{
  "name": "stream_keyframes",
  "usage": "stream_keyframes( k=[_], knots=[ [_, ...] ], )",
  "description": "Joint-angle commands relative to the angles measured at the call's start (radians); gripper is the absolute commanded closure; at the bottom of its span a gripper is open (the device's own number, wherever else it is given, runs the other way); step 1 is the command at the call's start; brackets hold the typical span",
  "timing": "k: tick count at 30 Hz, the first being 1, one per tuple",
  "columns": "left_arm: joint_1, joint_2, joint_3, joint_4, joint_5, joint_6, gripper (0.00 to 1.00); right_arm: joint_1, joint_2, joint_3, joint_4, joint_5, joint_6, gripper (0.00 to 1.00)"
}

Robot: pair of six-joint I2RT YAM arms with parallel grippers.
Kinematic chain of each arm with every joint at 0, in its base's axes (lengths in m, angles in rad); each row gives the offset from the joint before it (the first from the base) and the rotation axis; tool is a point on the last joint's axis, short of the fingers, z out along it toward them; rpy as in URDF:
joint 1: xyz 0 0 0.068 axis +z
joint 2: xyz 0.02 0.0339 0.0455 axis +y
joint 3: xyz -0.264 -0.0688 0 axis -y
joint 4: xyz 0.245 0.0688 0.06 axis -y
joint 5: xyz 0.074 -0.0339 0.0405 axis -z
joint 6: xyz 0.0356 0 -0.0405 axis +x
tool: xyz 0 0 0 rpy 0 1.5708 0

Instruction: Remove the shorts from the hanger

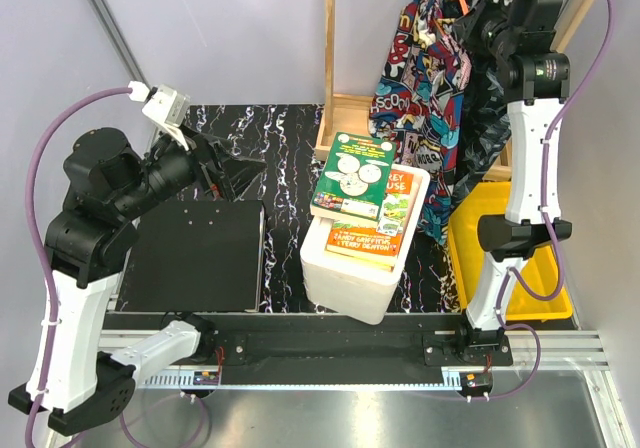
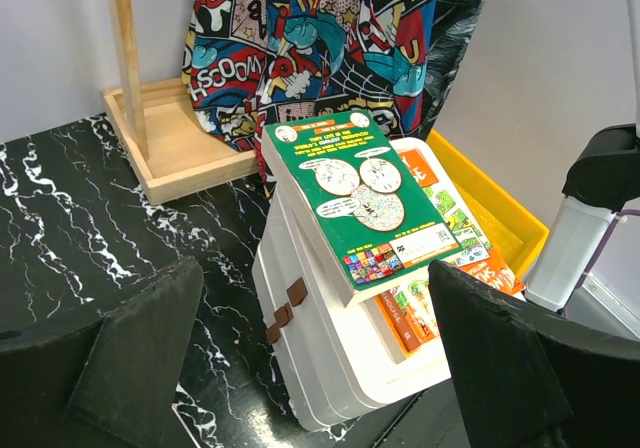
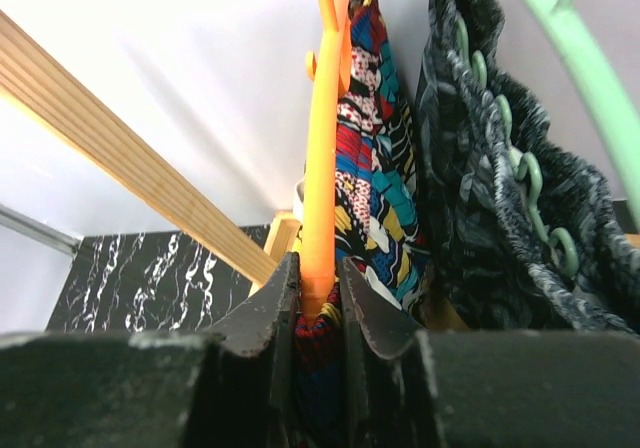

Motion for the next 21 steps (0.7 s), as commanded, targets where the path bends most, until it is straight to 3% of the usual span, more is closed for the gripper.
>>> stream_keyframes(
  k=[1, 13, 21],
  knots=[
    [-0.004, -0.002, -0.008, 0.059, 0.026, -0.039, 0.01, -0.004, -0.095, 0.016, 0.149, 0.033, 0.027, 1.0],
    [-0.004, 0.013, -0.03, 0.102, 0.051, -0.124, 0.01, -0.004, -0.157, -0.009, 0.156, 0.037, 0.08, 1.0],
    [-0.006, 0.021, -0.151, 0.351, 0.084, -0.23, 0.07, -0.002, -0.453, -0.392, 0.116, 0.053, 0.116, 1.0]
  ],
)
